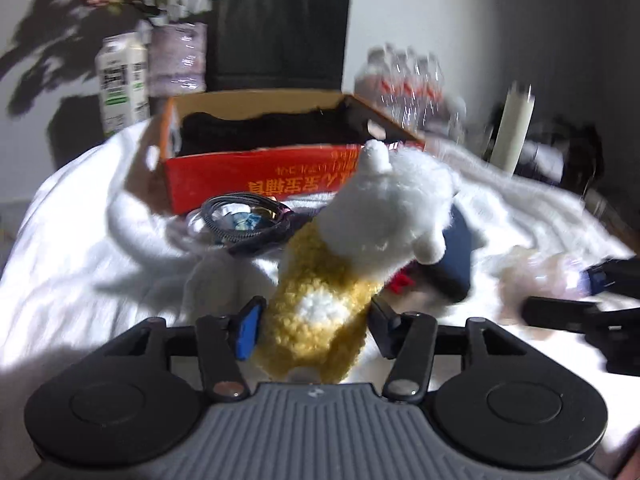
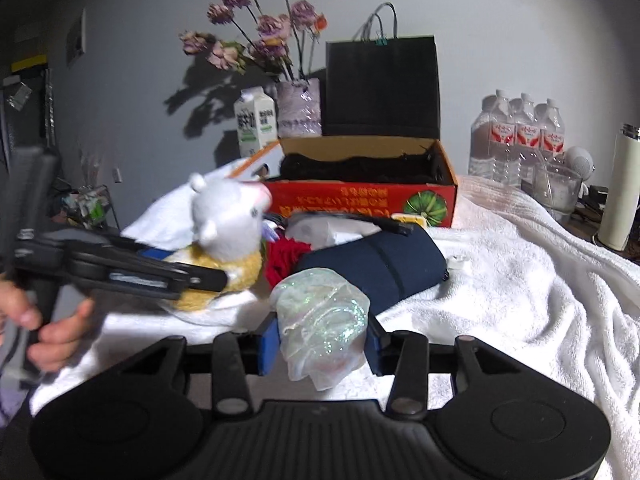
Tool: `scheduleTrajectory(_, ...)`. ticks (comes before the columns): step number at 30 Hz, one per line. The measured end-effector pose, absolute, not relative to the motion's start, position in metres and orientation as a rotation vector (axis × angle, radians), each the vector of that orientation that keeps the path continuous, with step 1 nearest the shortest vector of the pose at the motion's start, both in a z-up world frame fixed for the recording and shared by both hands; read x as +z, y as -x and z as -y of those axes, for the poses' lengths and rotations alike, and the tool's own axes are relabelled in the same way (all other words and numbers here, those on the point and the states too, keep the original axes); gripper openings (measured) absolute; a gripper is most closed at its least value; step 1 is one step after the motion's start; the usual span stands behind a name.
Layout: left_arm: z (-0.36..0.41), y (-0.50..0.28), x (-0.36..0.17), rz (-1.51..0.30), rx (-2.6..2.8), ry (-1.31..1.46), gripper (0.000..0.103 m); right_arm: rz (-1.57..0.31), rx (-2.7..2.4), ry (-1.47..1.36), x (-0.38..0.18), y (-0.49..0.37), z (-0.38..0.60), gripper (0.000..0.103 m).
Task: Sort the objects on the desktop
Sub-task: 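Grasp the plush alpaca with the left tool while the right tool grasps the iridescent bag, then lower the alpaca and bag into the red box and open both tools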
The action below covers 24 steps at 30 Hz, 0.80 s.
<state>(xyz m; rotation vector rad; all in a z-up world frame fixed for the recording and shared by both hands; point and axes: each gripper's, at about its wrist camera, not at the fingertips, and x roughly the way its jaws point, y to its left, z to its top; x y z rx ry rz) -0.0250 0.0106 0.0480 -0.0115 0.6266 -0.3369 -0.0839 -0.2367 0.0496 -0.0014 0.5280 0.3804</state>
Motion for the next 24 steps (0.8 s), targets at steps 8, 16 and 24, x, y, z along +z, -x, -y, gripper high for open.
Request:
scheduleTrajectory(8, -0.023, 0.114, 0.066, -0.598, -0.258, 0.184, 0.055, -0.476, 0.407, 0.005, 0.065, 0.117, 0.234, 0.041)
scheduleTrajectory(16, -0.022, 0.137, 0.106, -0.493, -0.190, 0.169, 0.055, -0.418, 0.391, 0.026, 0.088, 0.154, 0.241, 0.041)
scheduleTrajectory(24, -0.033, 0.060, 0.156, -0.489, -0.200, 0.190, 0.056, -0.350, 0.405, 0.083, 0.145, 0.100, 0.252, 0.041)
